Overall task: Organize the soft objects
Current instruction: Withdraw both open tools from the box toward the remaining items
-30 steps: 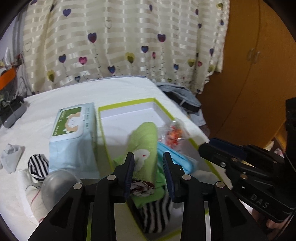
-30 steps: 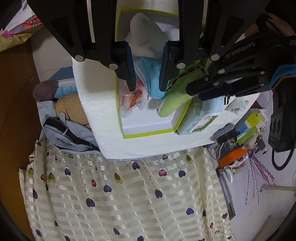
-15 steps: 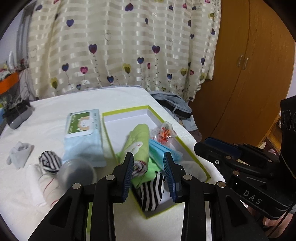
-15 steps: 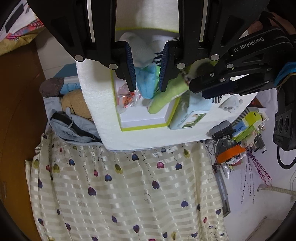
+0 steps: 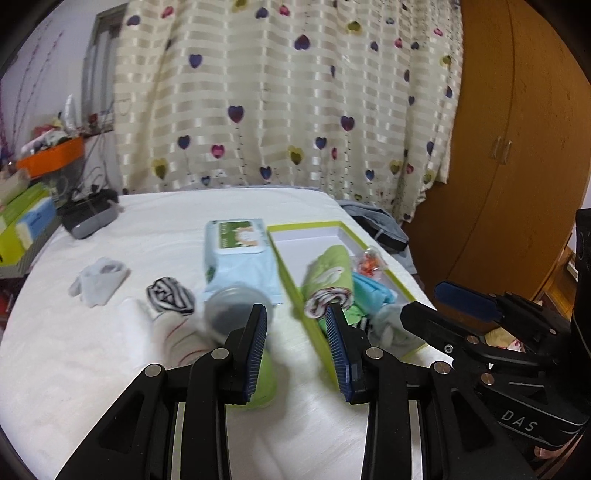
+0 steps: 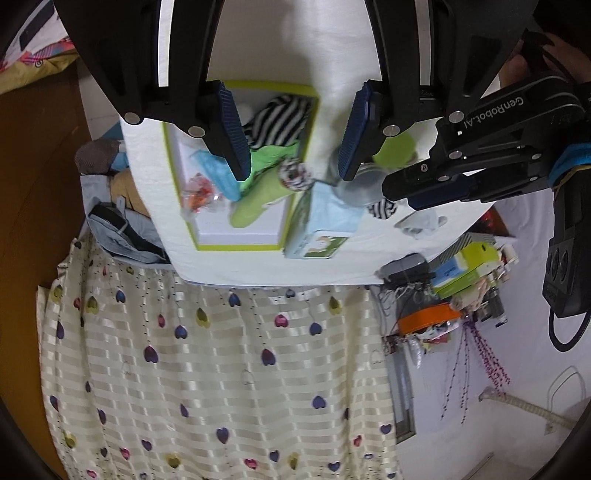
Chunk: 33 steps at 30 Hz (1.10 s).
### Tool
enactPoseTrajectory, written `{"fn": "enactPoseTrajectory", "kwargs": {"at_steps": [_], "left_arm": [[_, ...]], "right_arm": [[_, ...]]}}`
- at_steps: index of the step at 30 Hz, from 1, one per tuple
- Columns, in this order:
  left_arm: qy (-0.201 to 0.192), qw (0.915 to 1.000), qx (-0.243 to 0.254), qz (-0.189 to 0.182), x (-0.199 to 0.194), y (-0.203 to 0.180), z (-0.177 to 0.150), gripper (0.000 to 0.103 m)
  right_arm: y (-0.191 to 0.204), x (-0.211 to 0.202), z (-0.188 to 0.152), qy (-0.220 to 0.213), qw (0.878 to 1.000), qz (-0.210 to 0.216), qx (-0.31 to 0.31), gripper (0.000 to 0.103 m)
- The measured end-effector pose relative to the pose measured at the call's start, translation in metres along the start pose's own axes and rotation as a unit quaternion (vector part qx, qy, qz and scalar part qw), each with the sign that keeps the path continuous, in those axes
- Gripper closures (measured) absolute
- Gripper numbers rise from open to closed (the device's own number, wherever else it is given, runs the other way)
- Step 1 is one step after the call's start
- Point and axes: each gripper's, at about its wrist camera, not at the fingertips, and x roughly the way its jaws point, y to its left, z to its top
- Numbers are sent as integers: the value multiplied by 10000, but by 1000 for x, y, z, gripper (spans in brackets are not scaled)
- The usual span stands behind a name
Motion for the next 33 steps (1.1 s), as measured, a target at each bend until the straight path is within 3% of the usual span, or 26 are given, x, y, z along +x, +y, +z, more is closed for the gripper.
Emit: {"fn": "enactPoseTrajectory", "kwargs": {"at_steps": [33], "left_arm": [[-1, 9971, -583, 486, -24, 77, -28, 71]], "right_arm": [[72, 18, -7, 312, 9977, 422, -428, 52]]}}
